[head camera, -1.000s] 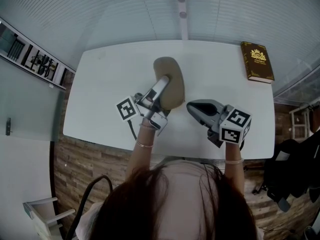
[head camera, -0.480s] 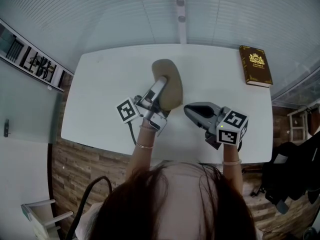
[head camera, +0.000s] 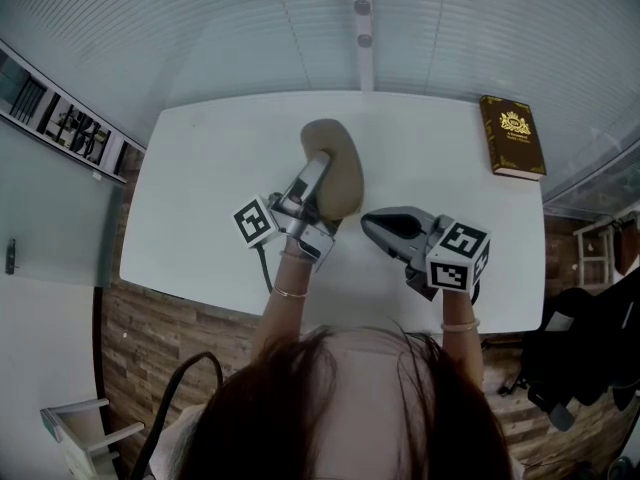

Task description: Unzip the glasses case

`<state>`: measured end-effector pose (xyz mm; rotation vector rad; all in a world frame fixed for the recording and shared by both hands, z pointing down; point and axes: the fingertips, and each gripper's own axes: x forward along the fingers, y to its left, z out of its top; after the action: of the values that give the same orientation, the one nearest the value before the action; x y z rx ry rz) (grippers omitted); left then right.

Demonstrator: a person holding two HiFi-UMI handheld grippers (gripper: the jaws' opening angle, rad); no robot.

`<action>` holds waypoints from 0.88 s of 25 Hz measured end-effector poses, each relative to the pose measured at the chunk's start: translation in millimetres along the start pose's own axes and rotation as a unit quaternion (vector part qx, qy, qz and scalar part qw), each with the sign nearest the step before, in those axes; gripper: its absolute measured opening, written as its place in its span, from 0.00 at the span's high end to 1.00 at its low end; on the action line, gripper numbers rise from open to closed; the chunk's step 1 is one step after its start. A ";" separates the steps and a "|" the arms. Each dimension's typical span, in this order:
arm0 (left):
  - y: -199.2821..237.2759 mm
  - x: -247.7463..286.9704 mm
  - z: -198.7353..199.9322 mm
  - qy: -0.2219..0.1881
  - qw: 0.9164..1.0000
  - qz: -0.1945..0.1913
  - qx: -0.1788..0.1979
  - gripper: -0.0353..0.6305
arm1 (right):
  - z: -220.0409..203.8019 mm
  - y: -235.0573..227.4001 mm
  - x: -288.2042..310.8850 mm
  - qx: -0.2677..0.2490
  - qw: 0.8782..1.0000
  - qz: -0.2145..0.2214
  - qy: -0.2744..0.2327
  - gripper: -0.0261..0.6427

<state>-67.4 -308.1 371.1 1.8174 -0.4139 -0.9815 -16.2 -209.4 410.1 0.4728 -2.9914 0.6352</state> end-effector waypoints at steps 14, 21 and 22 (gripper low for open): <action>19.9 7.0 3.6 -0.010 1.000 0.011 -0.024 0.51 | -7.0 -4.9 10.2 0.000 1.000 0.004 0.020 0.96; 27.1 11.0 1.5 -0.010 0.999 0.010 -0.045 0.51 | -8.9 -6.8 11.2 0.002 1.000 0.007 0.024 0.96; 27.7 11.5 0.6 -0.011 0.999 0.011 -0.046 0.51 | -9.8 -6.1 11.8 0.001 1.000 0.008 0.027 0.96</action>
<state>-56.8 -328.6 390.3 1.7177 -0.3948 -0.9895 -25.7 -214.1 422.7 0.4249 -2.9479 0.6422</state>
